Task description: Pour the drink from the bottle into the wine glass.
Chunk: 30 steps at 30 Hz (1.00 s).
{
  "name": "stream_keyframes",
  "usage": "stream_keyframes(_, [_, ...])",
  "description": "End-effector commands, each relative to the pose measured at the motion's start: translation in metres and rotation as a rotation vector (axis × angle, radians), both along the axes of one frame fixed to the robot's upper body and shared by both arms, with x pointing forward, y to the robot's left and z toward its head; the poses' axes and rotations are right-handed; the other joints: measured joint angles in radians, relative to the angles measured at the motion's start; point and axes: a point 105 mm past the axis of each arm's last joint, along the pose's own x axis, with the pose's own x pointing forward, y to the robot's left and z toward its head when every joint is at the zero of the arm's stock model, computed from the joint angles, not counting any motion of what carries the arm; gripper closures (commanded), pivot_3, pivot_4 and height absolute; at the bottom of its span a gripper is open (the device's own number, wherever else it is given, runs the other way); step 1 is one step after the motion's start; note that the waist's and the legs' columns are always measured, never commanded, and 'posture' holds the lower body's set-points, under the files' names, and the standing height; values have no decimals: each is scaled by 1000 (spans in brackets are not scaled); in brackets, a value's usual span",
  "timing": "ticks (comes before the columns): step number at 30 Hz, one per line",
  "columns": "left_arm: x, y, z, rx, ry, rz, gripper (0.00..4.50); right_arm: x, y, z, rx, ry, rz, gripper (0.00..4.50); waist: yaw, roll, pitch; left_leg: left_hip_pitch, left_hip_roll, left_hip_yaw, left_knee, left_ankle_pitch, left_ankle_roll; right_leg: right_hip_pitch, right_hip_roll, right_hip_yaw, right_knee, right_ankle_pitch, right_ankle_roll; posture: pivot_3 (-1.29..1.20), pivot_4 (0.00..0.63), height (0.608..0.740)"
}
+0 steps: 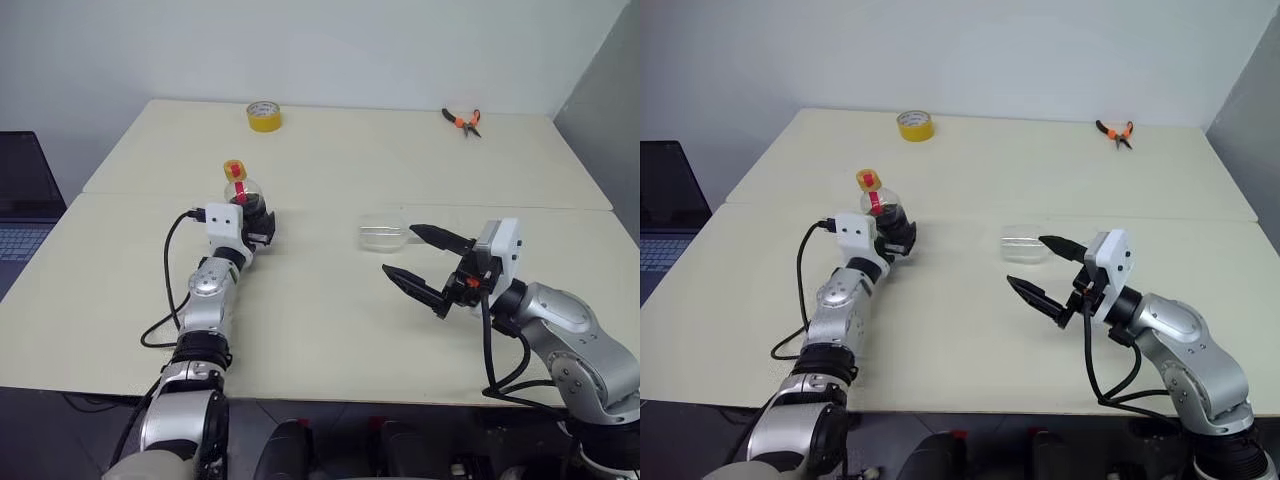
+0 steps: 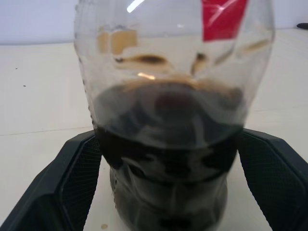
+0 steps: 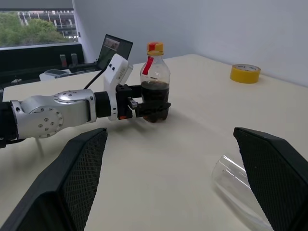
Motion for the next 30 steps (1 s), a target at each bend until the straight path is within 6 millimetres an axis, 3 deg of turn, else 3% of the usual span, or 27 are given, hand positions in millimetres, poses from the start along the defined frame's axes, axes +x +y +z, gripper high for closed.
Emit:
stream_keyframes(1, [5, -3, 16, -6, -60, -3, 25, -1, 1, 9, -3, -49, 12, 0, 0, 0, 0, 0, 0, 0, 0, 0, 0, 0, 0, 0, 0, 0, 0, 0, 150, 740])
stream_keyframes(5, [7, -6, 16, -13, -62, -12, 25, -1, 1, 10, -7, -55, 5, 0, 0, 0, 0, 0, 0, 0, 0, 0, 0, 0, 0, 0, 0, 0, 0, 0, 150, 740])
stream_keyframes(8, [8, -9, 16, -18, -61, -36, 600, -1, 0, 10, -7, -58, -4, 0, 0, 0, 0, 0, 0, 0, 0, 0, 0, 0, 0, 0, 0, 0, 0, 0, 150, 740])
stream_keyframes(12, [8, -12, 16, -10, -62, -50, 1743, -1, -1, 10, -7, -61, -12, 0, 0, 0, 0, 0, 0, 0, 0, 0, 0, 0, 0, 0, 0, 0, 0, 0, 150, 740])
stream_keyframes(17, [8, -20, 20, 0, -78, -90, 2533, -1, -1, 12, -5, -70, -17, 0, 0, 0, 0, 0, 0, 0, 0, 0, 0, 0, 0, 0, 0, 0, 0, 0, 150, 740])
stream_keyframes(20, [3, -34, 24, 32, -98, -165, 2581, -2, -1, 15, -6, -84, -20, 0, 0, 0, 0, 0, 0, 0, 0, 0, 0, 0, 0, 0, 0, 0, 0, 0, 150, 740])
stream_keyframes(24, [-23, -71, 27, 90, -114, -354, 2582, -10, 5, 28, 5, -115, -11, 0, 0, 0, 0, -1, 0, 0, 0, 0, -1, -1, -1, 1, 0, 0, 0, 0, 150, 740])
stream_keyframes(30, [-54, -96, 19, 151, -83, -470, 2605, -12, 13, 44, 42, -172, -36, 0, -4, 0, 0, 0, 1, 0, 0, 0, -1, -1, 0, 1, 1, 0, 0, 0, 150, 740])
